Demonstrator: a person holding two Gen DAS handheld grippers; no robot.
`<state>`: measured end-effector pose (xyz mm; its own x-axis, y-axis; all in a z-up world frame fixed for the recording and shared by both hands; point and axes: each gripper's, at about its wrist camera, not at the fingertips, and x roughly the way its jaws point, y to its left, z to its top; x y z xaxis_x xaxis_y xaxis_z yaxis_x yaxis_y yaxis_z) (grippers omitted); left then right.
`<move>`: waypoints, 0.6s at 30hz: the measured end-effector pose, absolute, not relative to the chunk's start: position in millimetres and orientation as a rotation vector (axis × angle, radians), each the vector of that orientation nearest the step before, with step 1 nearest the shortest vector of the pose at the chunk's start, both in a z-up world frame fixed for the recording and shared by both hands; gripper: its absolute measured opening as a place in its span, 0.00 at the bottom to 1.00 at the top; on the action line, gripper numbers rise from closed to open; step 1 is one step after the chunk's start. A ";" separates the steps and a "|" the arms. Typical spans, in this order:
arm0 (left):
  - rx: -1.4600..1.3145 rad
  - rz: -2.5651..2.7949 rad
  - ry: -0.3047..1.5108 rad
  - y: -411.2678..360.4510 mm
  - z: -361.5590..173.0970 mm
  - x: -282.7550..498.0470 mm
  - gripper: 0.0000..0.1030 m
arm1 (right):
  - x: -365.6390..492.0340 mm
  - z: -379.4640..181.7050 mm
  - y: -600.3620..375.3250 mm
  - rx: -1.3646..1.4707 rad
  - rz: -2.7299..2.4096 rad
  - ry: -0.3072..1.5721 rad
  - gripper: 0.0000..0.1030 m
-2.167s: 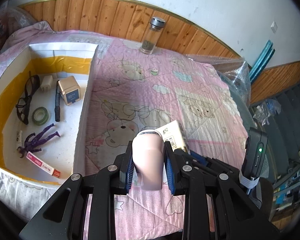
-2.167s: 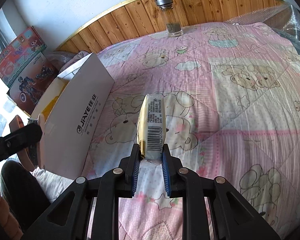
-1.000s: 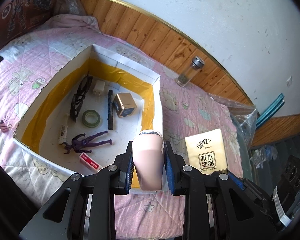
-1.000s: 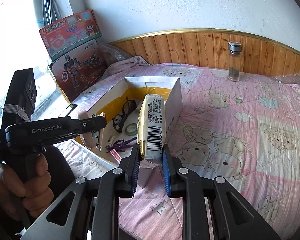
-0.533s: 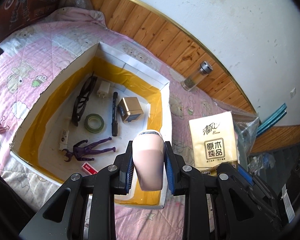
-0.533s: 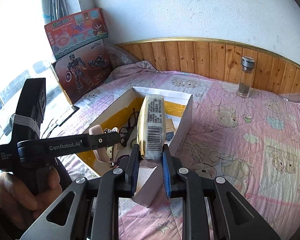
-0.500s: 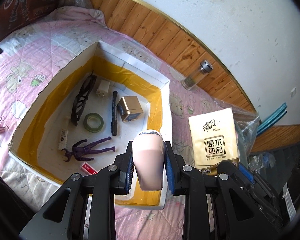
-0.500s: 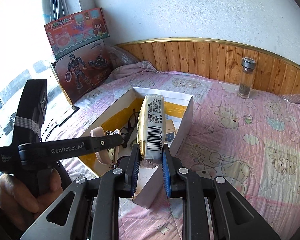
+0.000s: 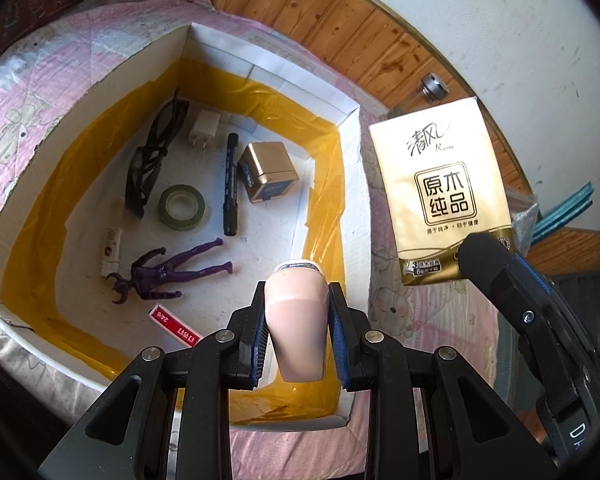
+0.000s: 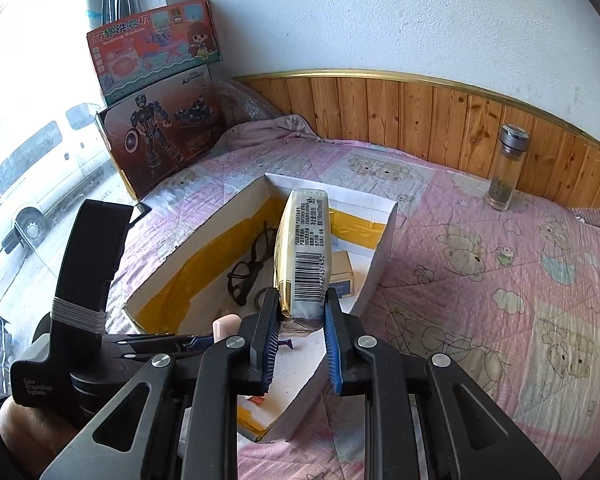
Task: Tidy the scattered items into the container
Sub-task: 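Carry the tissue pack with the right gripper while the left gripper carries the stapler to the box, then lower the tissue pack and stapler into the box and open both grippers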
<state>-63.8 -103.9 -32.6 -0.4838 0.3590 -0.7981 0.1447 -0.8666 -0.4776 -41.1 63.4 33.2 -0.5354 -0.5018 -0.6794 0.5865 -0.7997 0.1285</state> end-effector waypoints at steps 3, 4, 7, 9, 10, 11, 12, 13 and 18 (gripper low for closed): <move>-1.546 2.473 -0.754 -101.9 -37.3 -66.8 0.28 | -47.1 29.3 59.2 0.983 -2.303 0.174 0.22; -1.555 2.466 -0.757 -101.5 -38.7 -67.9 0.28 | -49.0 27.6 57.9 0.987 -2.300 0.180 0.22; -1.570 2.457 -0.763 -100.5 -42.4 -70.2 0.28 | -53.8 21.1 53.4 1.003 -2.290 0.201 0.22; -1.581 2.454 -0.768 -101.4 -44.9 -71.0 0.28 | -56.8 17.2 50.5 1.012 -2.283 0.216 0.22; -1.587 2.451 -0.774 -102.2 -46.3 -71.2 0.28 | -58.2 15.7 49.1 1.015 -2.279 0.224 0.22; -1.594 2.448 -0.777 -102.7 -47.7 -71.4 0.28 | -59.8 14.2 47.9 1.018 -2.275 0.232 0.22; -1.600 2.445 -0.779 -103.1 -49.0 -71.5 0.28 | -61.4 12.3 46.4 1.021 -2.271 0.242 0.22; -1.605 2.443 -0.779 -103.3 -50.3 -71.8 0.28 | -62.9 10.5 45.0 1.026 -2.267 0.251 0.22; -1.635 2.436 -0.784 -105.3 -56.3 -74.2 0.28 | -70.3 2.3 38.6 1.045 -2.253 0.287 0.22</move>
